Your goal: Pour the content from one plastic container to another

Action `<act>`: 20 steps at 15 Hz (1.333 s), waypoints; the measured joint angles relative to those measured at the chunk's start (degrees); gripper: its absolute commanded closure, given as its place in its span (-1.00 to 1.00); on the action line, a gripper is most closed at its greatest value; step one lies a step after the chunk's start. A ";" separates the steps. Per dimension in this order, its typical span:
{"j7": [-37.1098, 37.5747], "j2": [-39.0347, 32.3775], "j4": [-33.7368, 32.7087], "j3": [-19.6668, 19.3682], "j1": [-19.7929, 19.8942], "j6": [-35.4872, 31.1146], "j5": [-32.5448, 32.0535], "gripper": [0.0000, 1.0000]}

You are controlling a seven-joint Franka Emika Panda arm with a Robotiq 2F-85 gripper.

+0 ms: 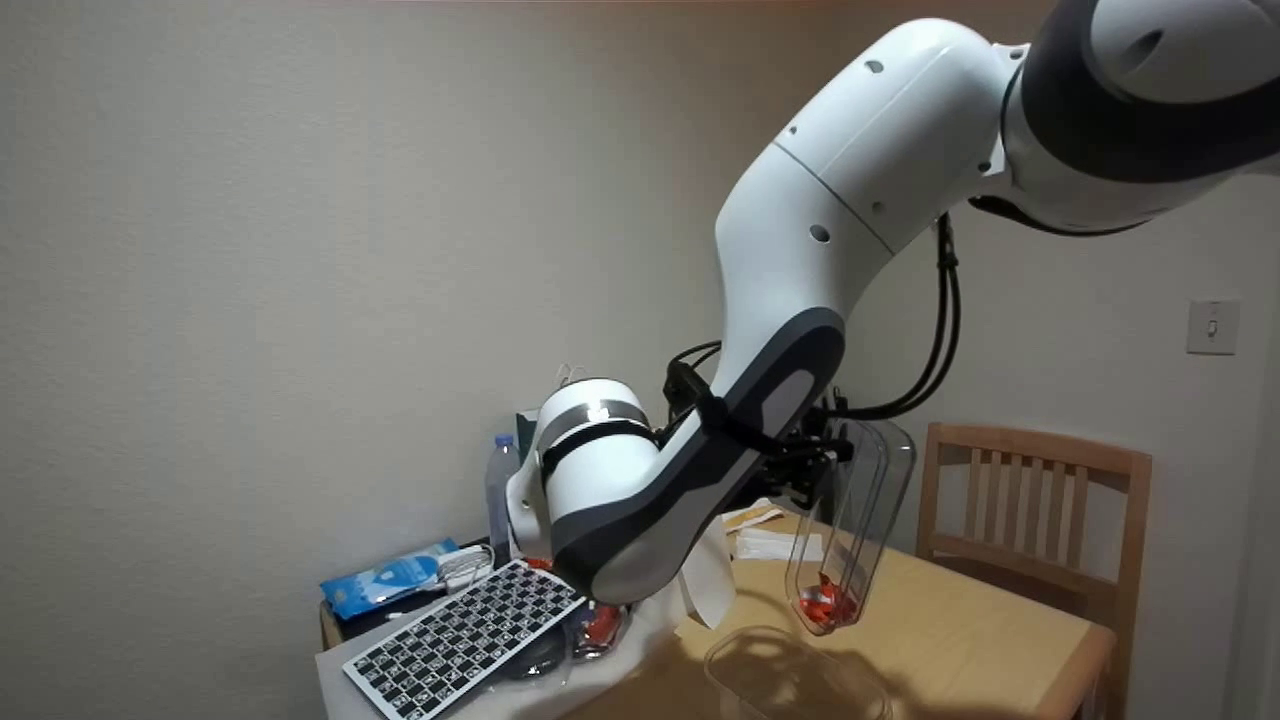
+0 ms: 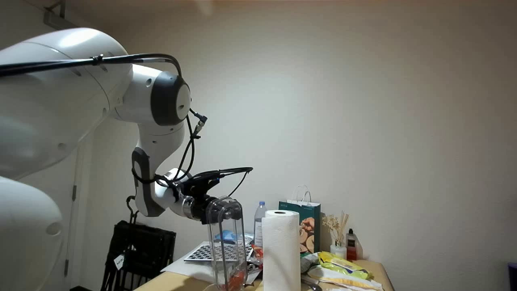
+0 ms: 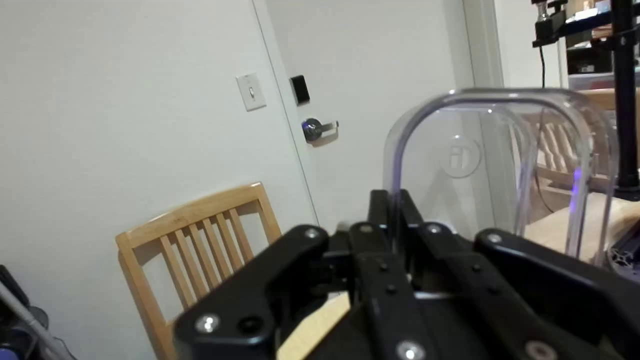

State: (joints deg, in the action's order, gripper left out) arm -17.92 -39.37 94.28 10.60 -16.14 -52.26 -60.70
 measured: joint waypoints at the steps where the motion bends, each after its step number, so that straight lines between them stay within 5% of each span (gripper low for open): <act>1: 0.00 -0.64 -0.39 0.09 -0.67 1.29 -0.98 0.89; 20: 0.00 -4.71 0.29 2.44 -4.98 4.63 -9.40 0.89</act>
State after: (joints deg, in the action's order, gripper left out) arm -17.92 -44.08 94.58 13.04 -21.12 -47.63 -70.11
